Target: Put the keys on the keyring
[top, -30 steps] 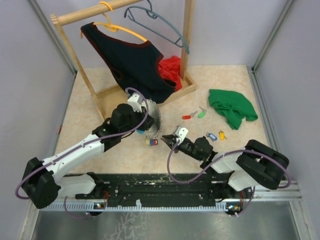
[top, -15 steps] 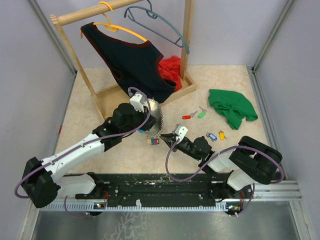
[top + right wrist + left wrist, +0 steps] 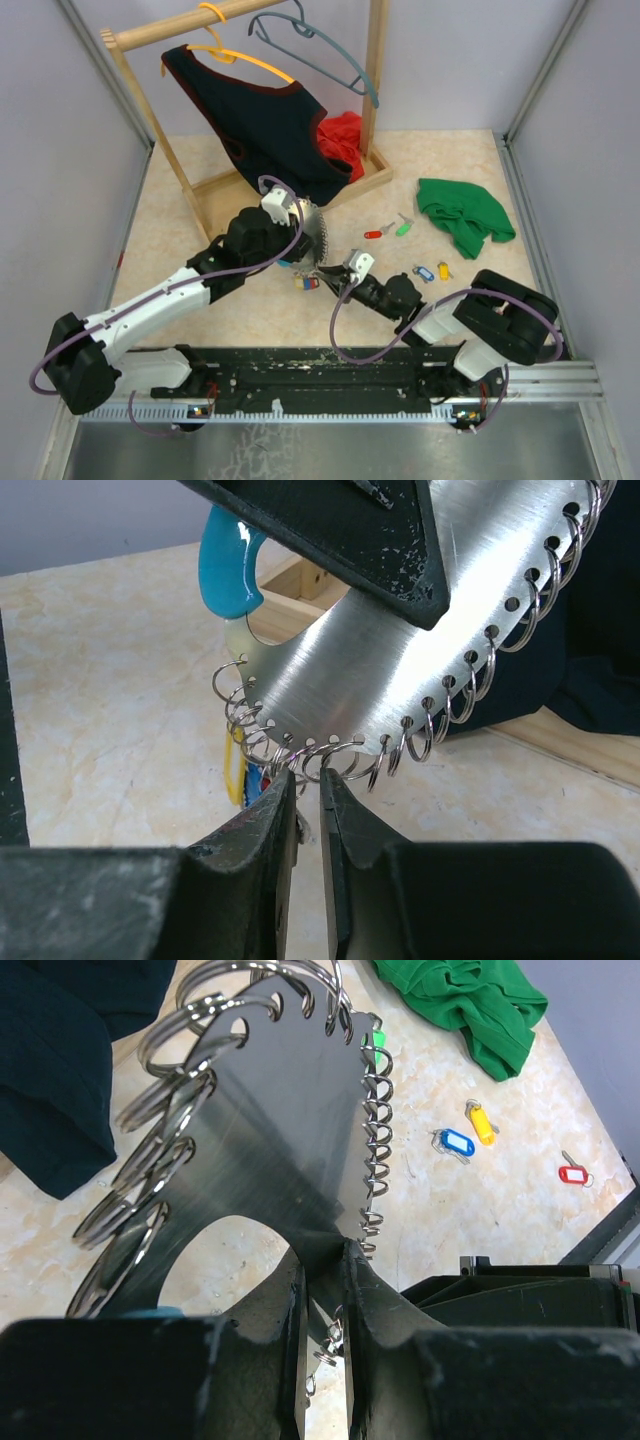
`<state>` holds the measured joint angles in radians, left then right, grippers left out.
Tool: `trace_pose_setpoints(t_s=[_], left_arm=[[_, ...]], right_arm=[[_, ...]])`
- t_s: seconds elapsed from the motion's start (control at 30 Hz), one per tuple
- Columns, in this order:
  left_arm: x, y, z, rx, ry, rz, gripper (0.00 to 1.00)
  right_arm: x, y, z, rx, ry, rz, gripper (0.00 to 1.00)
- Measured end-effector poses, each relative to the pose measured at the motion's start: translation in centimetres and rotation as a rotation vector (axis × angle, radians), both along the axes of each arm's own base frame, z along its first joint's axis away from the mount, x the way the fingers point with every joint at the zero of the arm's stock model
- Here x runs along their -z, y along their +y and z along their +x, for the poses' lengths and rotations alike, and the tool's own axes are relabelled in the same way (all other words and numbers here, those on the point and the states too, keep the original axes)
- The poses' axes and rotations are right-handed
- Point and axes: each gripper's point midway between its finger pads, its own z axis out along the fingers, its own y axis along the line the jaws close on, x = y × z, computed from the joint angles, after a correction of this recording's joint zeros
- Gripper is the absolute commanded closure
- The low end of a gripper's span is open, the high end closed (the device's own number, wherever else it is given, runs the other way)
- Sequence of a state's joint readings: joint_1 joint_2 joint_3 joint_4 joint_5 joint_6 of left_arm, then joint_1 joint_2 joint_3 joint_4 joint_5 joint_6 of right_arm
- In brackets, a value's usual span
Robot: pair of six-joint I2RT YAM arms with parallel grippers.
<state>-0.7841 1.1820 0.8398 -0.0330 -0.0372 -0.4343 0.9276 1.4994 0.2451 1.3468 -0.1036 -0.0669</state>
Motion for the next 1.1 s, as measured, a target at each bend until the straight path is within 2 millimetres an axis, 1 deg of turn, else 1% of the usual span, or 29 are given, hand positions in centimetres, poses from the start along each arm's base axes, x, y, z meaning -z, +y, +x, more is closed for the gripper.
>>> trace_pose_setpoints(t_s=[0.13,0.27,0.33,0.5,0.53,0.7,0.87,1.0,1.1], left_arm=[[0.0,0.1,0.1,-0.013,0.004,-0.003,1.0],[0.0,0.2,0.2,-0.024,0.007,-0.007,1.0],[0.0,0.2,0.2,-0.029,0.009,-0.009,1.0],[0.0,0.2,0.2,-0.035,0.016,-0.015,1.0],[0.0,0.2,0.2,-0.036,0.017,-0.016,1.0],[0.0,0.2,0.3,-0.042,0.016,-0.016,1.0],[0.1,0.3,0.3,-0.046,0.017,-0.013,1.0],[0.1,0.3,0.3,-0.046,0.016,-0.012,1.0],[0.1,0.3,0.3,-0.047,0.016,-0.012,1.0]], right_arm=[[0.1,0.1,-0.2,-0.002,0.002,-0.001,0.77],[0.2,0.2,-0.2,0.008,0.003,0.001,0.76],[0.4,0.3,-0.2,0.014,0.005,0.001,0.77],[0.0,0.2,0.1,0.044,-0.003,0.017,0.88],[-0.1,0.2,0.2,0.053,-0.005,0.022,0.89],[-0.7,-0.1,0.7,0.093,-0.013,0.045,0.89],[-0.6,-0.5,1.1,0.124,-0.012,0.049,0.89],[-0.7,-0.3,1.0,0.119,-0.018,0.052,0.88],[-0.4,-0.1,0.7,0.108,-0.02,0.041,0.87]])
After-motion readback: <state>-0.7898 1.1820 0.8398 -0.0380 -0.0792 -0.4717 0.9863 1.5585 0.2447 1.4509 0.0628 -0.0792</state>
